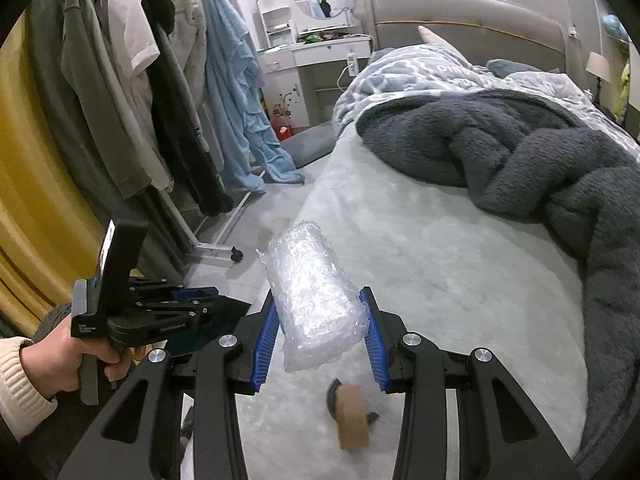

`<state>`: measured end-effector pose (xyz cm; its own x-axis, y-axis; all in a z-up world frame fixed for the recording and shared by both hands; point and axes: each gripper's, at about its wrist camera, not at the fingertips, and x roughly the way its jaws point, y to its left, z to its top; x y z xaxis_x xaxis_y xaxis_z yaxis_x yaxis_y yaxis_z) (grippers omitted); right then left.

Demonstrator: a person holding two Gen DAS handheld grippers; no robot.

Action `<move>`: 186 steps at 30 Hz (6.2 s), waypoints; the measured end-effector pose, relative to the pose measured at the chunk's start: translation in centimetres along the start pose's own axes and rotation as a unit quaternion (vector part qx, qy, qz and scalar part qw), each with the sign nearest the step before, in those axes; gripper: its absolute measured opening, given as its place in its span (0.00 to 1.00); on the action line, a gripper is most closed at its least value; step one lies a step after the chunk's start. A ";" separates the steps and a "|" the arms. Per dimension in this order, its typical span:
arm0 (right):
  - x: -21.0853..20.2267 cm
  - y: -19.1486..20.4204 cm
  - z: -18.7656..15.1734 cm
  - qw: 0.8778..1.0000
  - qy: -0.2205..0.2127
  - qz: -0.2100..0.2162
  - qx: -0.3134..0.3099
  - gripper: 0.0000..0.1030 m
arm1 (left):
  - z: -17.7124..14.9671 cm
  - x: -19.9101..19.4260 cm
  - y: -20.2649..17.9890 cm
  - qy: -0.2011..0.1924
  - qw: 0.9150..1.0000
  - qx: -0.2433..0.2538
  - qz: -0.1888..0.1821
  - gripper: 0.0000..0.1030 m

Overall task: Collect trash
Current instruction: 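Carry the black piece and bubble-wrap pouch over the teal bin, then open the left tool to drop the black piece while the right tool holds the pouch over the bin, then open the right tool to drop the bubble-wrap pouch into the teal bin, then move both open tools back toward the tape roll on the bed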

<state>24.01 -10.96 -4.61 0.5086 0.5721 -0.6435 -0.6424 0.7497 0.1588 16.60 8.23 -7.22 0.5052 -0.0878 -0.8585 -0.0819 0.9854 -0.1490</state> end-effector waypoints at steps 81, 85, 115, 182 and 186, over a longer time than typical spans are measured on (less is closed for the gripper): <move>22.8 12.4 -2.2 0.976 0.202 0.040 -0.068 0.40 | -1.4 -8.2 13.7 -0.123 0.990 -0.071 0.024 0.92; 23.0 13.5 -2.5 0.974 0.209 0.045 -0.080 0.41 | -1.0 -9.9 13.5 -0.162 0.984 -0.076 0.018 0.93; 10.3 8.9 1.7 0.993 0.084 0.020 -0.075 0.83 | -1.0 -17.1 4.8 -0.281 0.959 -0.014 0.020 0.97; -0.4 -1.4 -9.6 0.994 0.072 -0.032 -0.082 0.45 | -1.2 -8.6 -8.9 -0.174 0.980 0.078 -0.056 0.97; 0.8 -1.3 -9.6 0.992 0.085 -0.037 -0.088 0.36 | -1.3 -8.2 -9.1 -0.168 0.981 0.084 -0.058 0.97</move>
<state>19.78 -14.66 -12.53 0.4631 0.4425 -0.7680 -0.7053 0.7087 -0.0170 12.05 -0.19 0.51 0.7591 -0.1758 -0.6267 0.1207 0.9842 -0.1298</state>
